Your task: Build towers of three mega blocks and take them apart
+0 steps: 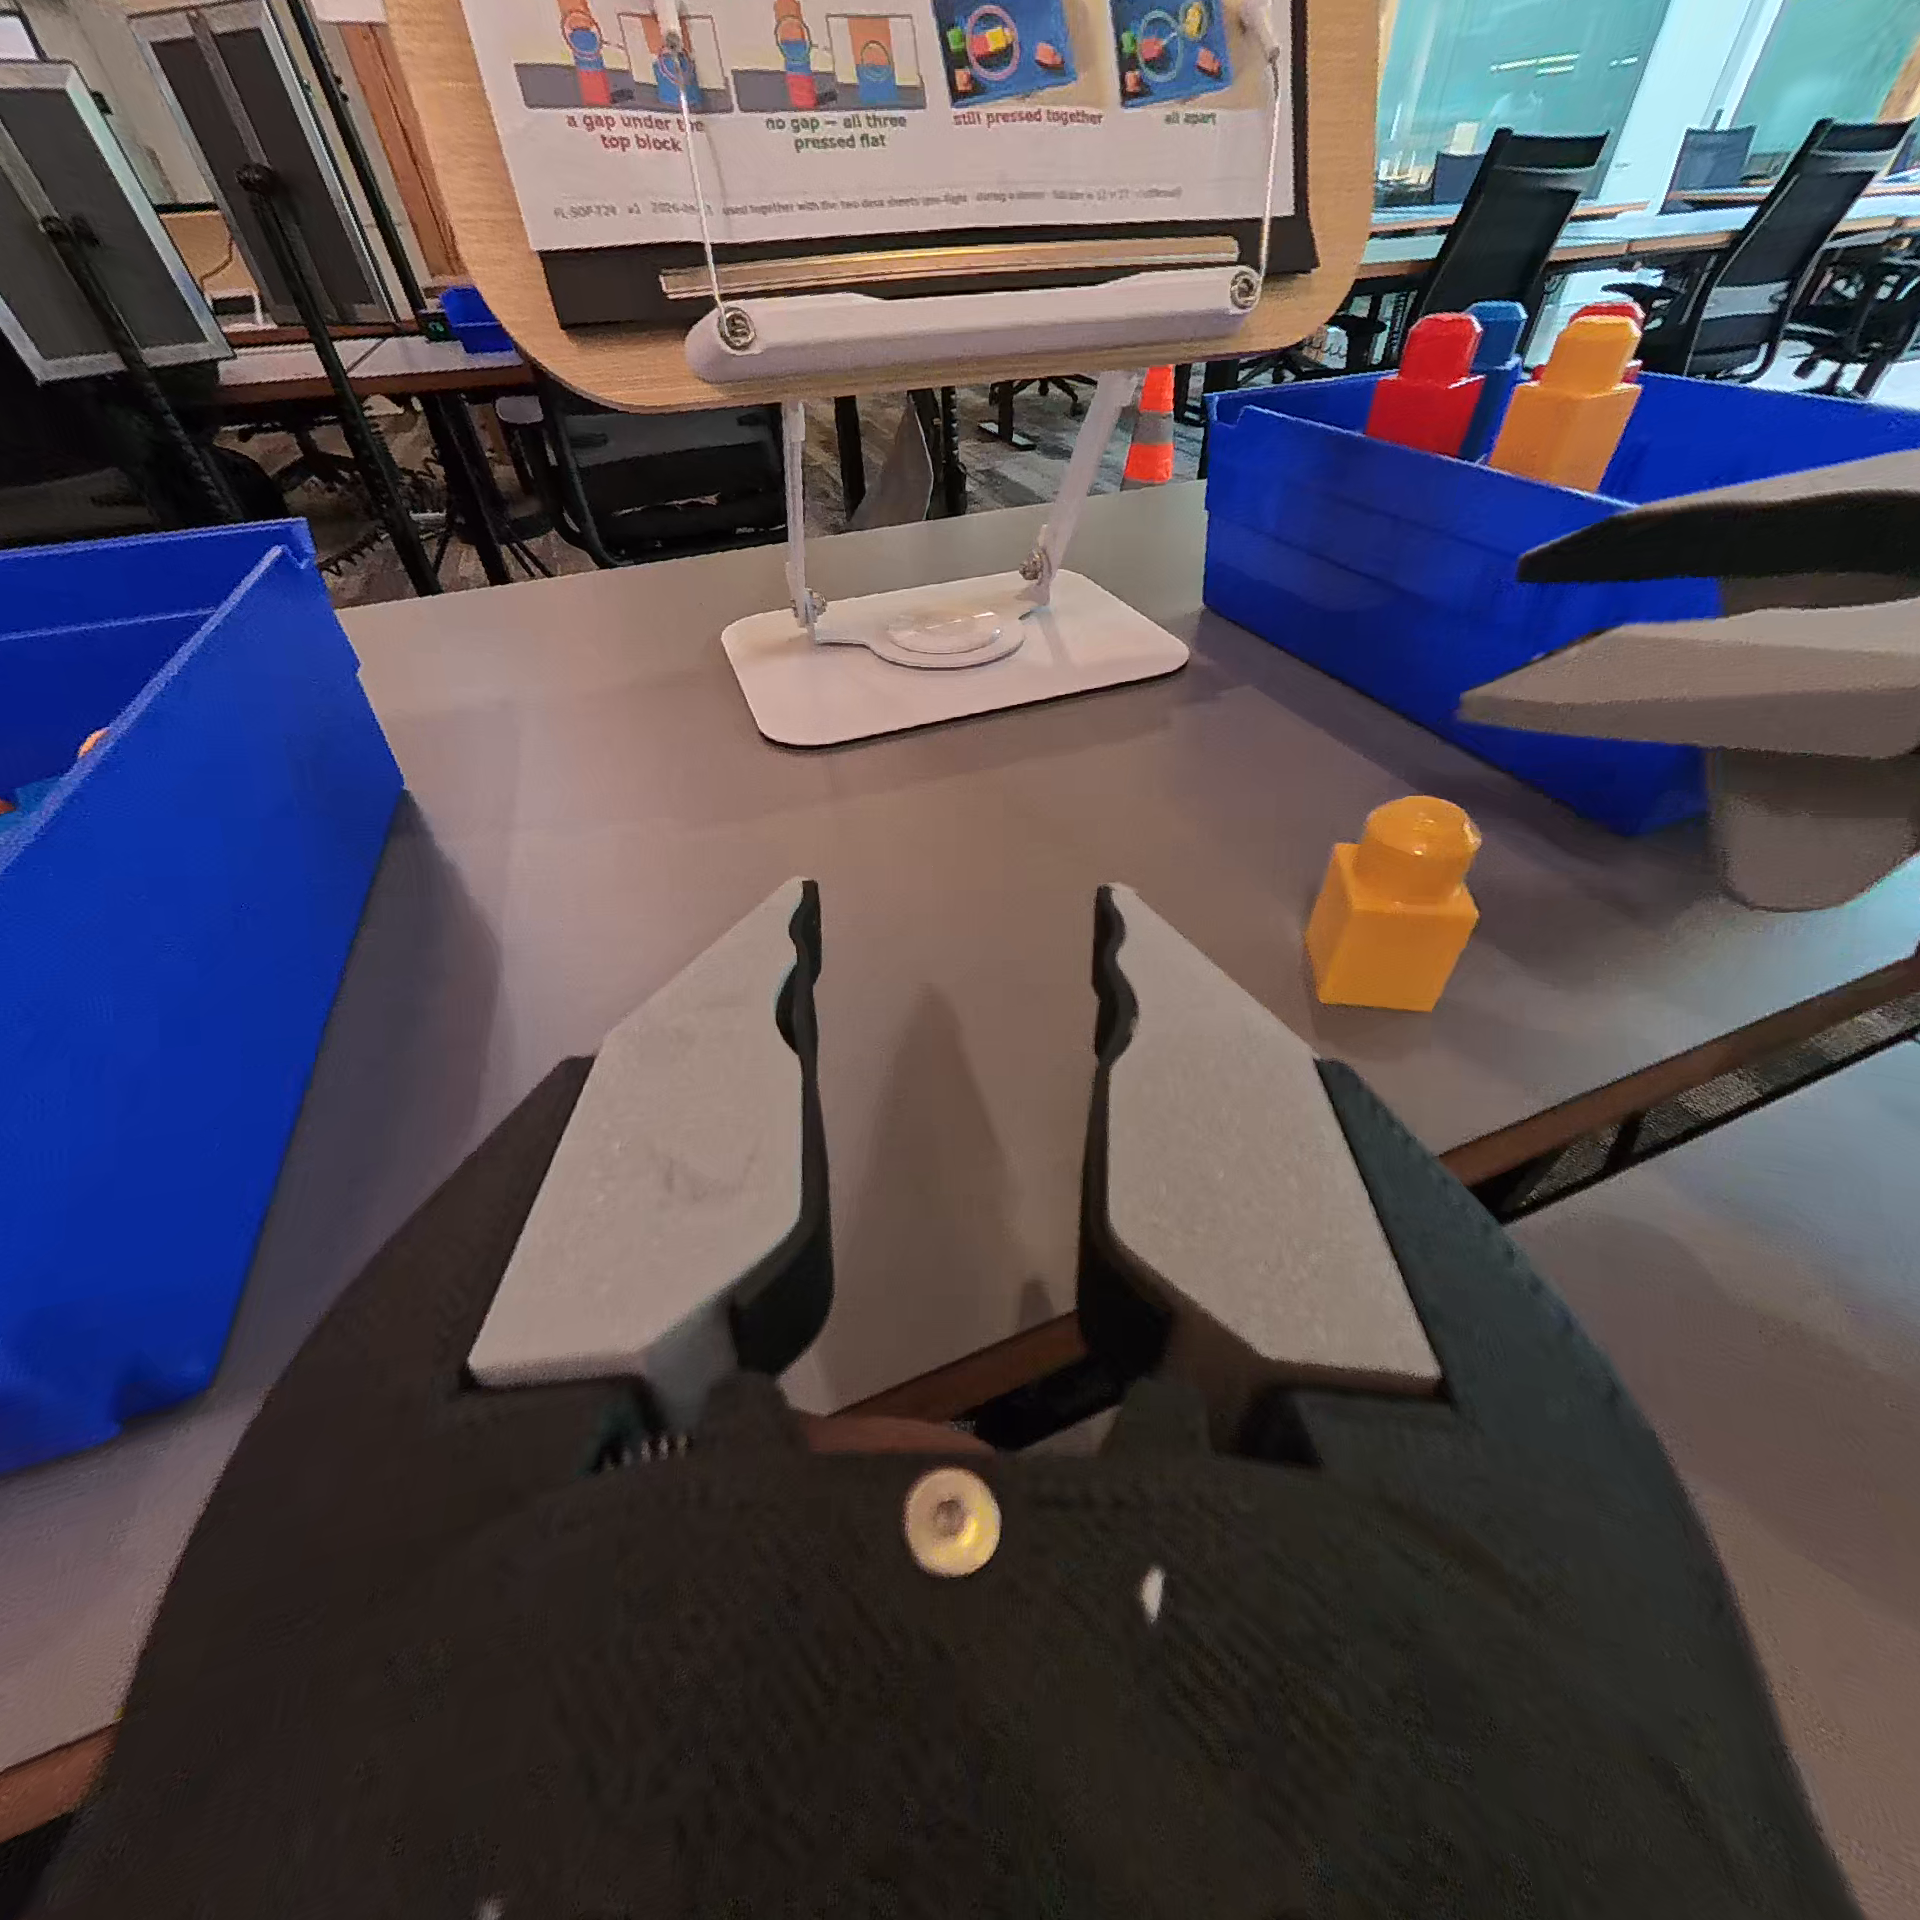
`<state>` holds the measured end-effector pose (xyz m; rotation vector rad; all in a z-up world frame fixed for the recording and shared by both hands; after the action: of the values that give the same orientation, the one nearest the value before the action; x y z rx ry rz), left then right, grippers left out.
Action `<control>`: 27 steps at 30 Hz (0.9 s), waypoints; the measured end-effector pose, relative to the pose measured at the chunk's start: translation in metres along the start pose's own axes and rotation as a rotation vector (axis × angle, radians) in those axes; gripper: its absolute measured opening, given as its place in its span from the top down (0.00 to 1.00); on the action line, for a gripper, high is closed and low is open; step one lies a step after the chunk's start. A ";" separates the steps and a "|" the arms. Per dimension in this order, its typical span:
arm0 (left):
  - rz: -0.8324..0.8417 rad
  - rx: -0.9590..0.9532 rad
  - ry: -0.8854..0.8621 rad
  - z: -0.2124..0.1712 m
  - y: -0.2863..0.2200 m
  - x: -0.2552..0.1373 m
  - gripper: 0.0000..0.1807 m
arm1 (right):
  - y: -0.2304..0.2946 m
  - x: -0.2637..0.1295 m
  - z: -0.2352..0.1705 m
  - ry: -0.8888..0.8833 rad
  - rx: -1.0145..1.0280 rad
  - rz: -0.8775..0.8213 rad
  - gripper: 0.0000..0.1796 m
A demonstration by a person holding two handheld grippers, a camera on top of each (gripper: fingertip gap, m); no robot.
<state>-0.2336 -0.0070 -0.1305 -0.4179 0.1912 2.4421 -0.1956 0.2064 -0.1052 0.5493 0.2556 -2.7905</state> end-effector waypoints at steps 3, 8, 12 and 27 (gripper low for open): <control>0.018 -0.038 0.013 0.000 0.007 -0.003 0.72 | -0.004 -0.007 0.002 -0.059 0.035 -0.006 0.67; 0.130 -0.103 -0.083 0.044 0.058 -0.047 0.71 | -0.010 -0.010 0.001 -0.086 0.093 0.011 0.68; 0.236 -0.219 0.011 0.093 0.148 -0.058 0.64 | -0.009 -0.010 0.002 -0.098 0.131 0.058 0.68; 0.553 -0.508 0.802 0.007 0.307 0.094 0.61 | 0.009 -0.009 0.012 -0.102 0.028 0.078 0.68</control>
<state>-0.4962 -0.1911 -0.1462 -1.7647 0.0078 2.6851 -0.1892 0.1975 -0.0924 0.4128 0.1692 -2.7396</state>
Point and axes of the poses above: each gripper's, where its closed fingertips meet, x out along the fingers, z out of its top, y = z × x across the jaws, the point moved 9 cm from there along -x, back along the fingers, and after that the axes turned 10 degrees about y, right-handed, at the moved point
